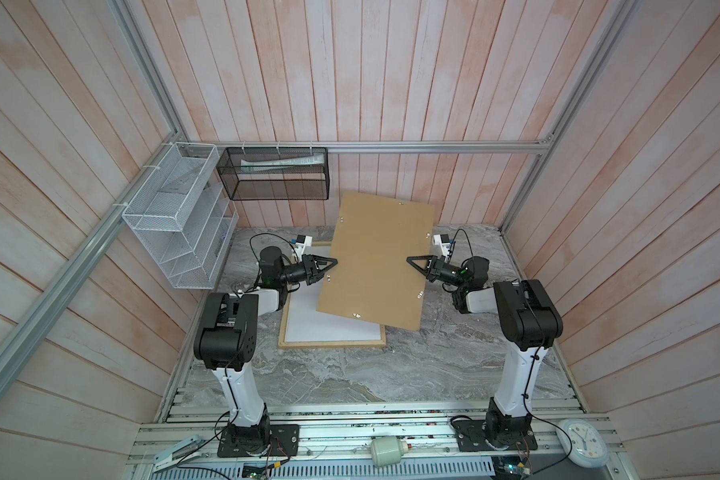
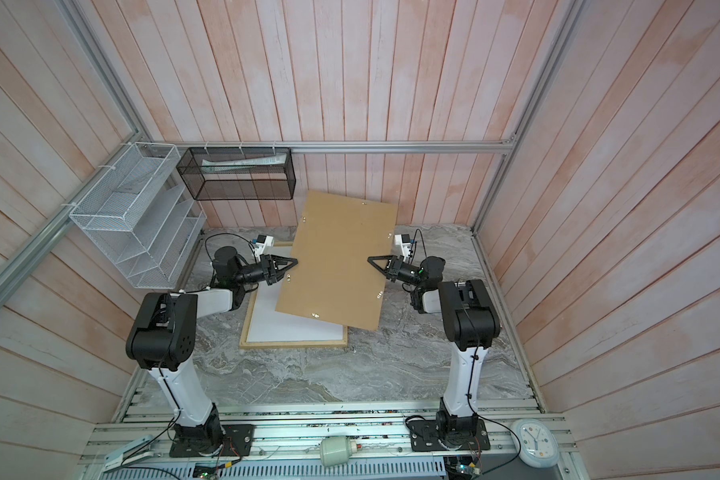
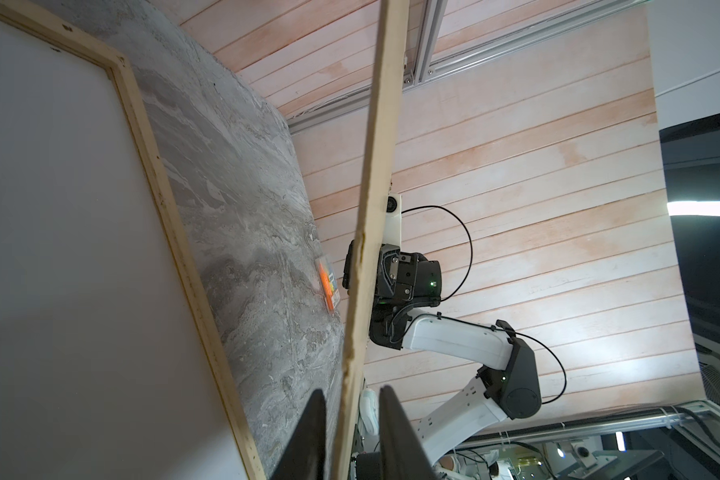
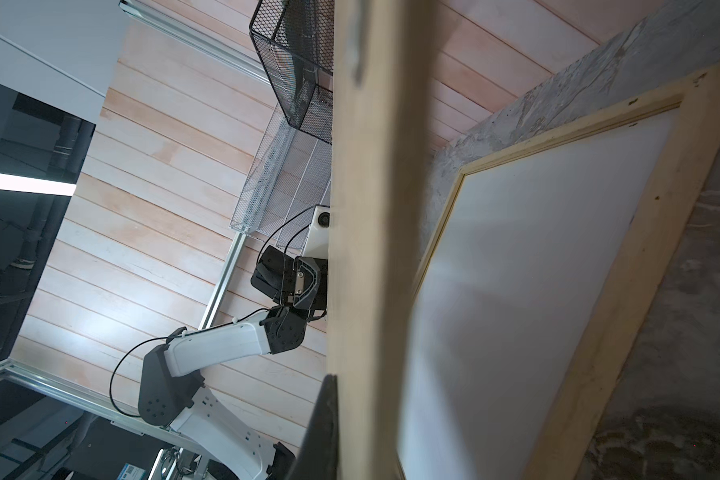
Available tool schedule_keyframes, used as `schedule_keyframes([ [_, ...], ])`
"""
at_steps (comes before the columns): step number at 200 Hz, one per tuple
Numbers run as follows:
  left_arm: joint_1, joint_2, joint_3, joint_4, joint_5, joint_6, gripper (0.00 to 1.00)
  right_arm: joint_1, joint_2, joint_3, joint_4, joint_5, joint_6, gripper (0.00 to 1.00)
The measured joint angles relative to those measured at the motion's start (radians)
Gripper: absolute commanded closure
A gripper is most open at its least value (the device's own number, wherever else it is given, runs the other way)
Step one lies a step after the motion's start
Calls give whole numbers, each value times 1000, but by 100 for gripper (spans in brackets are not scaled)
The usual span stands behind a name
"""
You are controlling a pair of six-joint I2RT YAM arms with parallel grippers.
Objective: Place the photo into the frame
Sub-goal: 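Carry the raised board over the frame with both grippers, then lower the backing board onto the frame with the right gripper while left releases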
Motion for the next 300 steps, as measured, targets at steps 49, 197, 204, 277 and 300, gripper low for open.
schedule_keyframes([
  [49, 17, -3, 0, -139, -42, 99, 60, 5, -1, 1, -34, -3, -17, 100],
  [197, 93, -172, 42, -865, -684, 542, 59, 56, -13, 10, -237, 89, -65, 100],
  [204, 93, -182, 42, -887, -727, 555, 59, 64, -8, 19, -242, 90, -65, 100],
  [277, 93, -184, 45, -1014, -1023, 646, 59, 163, 97, 149, -327, 153, -82, 100],
  [300, 93, -168, 45, -1027, -1059, 660, 59, 194, 118, 177, -378, 176, -102, 100],
])
